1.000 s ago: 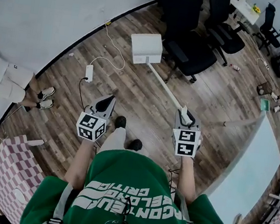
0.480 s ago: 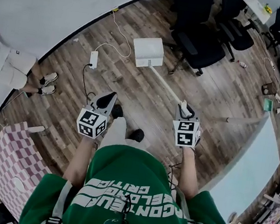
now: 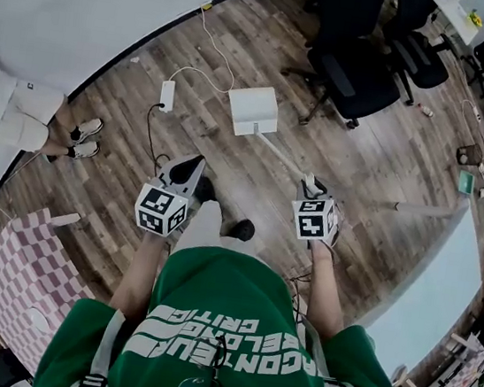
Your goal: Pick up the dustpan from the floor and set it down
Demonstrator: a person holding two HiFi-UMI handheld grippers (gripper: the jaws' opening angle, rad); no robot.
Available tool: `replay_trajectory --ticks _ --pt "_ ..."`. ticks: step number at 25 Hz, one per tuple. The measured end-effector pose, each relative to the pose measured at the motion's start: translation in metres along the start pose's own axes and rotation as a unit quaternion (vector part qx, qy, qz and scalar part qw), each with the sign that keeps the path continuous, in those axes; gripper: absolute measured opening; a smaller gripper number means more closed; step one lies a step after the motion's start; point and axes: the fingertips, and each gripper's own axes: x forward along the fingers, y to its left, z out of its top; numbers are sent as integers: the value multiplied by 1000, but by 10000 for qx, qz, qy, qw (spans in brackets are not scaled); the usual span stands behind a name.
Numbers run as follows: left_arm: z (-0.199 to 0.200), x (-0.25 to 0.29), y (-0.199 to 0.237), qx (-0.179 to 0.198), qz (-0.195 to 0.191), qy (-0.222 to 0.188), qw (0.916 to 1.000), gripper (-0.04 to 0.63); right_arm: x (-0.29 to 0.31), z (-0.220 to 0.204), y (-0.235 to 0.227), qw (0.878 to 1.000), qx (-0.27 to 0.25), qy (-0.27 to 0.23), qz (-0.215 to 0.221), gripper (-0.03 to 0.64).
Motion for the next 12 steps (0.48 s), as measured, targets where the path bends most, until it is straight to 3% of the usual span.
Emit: replay_trajectory --ticks 12 --pt "8 25 84 -175 -36 220 9996 -6 90 24 32 9969 -68 745 238 121"
